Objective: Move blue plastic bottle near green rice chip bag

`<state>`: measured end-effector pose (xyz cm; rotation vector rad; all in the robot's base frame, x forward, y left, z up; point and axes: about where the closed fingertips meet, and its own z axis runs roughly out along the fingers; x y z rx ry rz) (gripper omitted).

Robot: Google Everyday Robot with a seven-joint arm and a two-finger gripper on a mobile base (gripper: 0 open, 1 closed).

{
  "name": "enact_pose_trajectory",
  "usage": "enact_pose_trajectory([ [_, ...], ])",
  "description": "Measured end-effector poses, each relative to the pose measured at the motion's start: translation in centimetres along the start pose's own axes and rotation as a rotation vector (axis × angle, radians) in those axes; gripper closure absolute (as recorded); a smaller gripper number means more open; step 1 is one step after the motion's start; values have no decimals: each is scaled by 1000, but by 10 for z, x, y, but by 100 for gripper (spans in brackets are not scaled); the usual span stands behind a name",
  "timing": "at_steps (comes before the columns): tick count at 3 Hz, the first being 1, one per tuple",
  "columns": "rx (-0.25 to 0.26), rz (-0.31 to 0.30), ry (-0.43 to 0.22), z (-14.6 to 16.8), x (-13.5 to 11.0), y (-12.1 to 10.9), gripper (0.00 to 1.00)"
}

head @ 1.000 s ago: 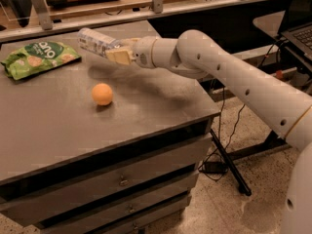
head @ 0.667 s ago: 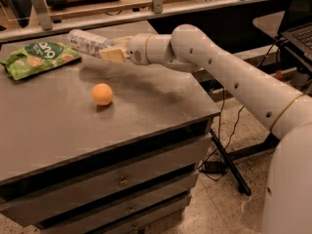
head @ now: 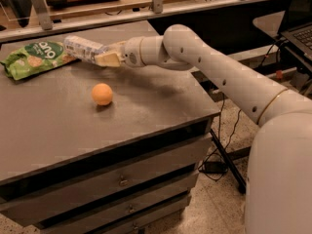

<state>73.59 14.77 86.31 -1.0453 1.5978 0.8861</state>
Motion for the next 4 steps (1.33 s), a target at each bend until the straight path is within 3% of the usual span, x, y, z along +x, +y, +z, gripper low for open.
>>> enact_pose_trajectory([
  [1, 1, 9, 22, 2, 8, 0, 100],
  [2, 43, 16, 51, 4, 11, -4, 98],
  [4, 99, 15, 57, 0, 6, -8, 51],
])
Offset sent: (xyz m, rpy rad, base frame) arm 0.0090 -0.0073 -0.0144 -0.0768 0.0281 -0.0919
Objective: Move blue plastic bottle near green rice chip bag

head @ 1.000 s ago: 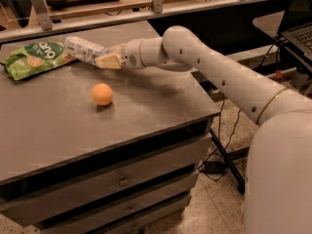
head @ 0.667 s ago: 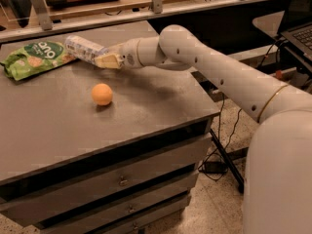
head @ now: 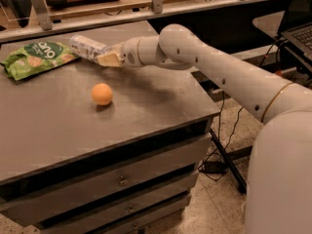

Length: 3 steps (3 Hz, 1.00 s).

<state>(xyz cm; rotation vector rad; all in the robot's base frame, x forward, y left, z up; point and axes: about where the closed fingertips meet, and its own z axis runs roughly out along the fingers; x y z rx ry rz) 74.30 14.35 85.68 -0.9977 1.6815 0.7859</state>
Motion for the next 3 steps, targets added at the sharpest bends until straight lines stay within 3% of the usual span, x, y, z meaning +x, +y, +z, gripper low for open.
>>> enact_pose_trajectory([
  [2, 55, 7, -20, -4, -6, -4, 5],
  [3, 64, 13, -30, -5, -8, -4, 0],
])
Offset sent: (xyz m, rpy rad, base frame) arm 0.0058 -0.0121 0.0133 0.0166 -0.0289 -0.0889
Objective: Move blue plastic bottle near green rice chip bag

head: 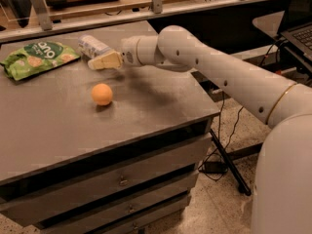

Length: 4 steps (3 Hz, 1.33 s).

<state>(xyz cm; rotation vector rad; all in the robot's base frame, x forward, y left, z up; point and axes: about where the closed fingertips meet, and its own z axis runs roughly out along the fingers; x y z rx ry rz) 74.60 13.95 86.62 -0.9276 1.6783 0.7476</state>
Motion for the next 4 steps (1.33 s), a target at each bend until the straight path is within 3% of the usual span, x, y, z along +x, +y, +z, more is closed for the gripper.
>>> enact_pose_trajectory([
  [1, 7, 4, -12, -1, -2, 1, 0],
  [2, 47, -2, -25, -17, -5, -6, 0],
  [3, 127, -7, -24, -45, -6, -25, 0],
  [4, 260, -7, -13, -82, -2, -53, 0],
])
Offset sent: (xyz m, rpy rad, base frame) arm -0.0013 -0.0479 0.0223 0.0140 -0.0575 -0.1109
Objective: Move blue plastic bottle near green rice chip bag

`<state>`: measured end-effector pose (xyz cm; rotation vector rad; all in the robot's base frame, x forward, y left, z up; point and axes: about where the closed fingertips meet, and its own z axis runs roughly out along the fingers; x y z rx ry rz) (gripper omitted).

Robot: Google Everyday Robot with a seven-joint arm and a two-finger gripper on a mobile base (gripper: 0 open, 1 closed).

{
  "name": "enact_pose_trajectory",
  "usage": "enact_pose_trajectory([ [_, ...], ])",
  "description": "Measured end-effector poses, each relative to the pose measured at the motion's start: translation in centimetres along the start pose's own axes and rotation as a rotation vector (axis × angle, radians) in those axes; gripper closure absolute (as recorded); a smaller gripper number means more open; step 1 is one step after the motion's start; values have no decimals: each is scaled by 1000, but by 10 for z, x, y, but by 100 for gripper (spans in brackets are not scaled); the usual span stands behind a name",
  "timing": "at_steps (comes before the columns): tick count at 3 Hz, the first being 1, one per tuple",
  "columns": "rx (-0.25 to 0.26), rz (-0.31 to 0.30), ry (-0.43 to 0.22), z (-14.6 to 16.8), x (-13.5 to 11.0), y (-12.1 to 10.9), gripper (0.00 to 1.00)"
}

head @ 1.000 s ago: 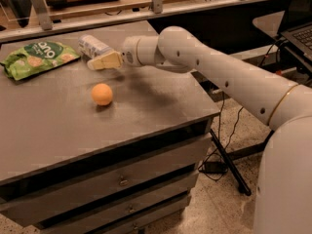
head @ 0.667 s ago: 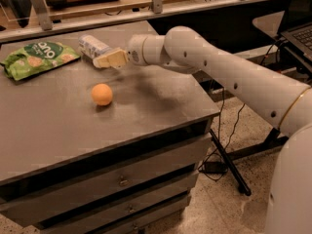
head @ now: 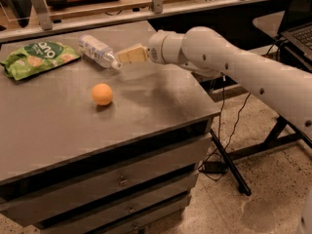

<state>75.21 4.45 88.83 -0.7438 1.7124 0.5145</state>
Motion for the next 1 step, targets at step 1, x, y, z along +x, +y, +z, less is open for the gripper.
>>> enact_pose_trajectory([
  [1, 0, 0, 0, 0, 0, 0, 0],
])
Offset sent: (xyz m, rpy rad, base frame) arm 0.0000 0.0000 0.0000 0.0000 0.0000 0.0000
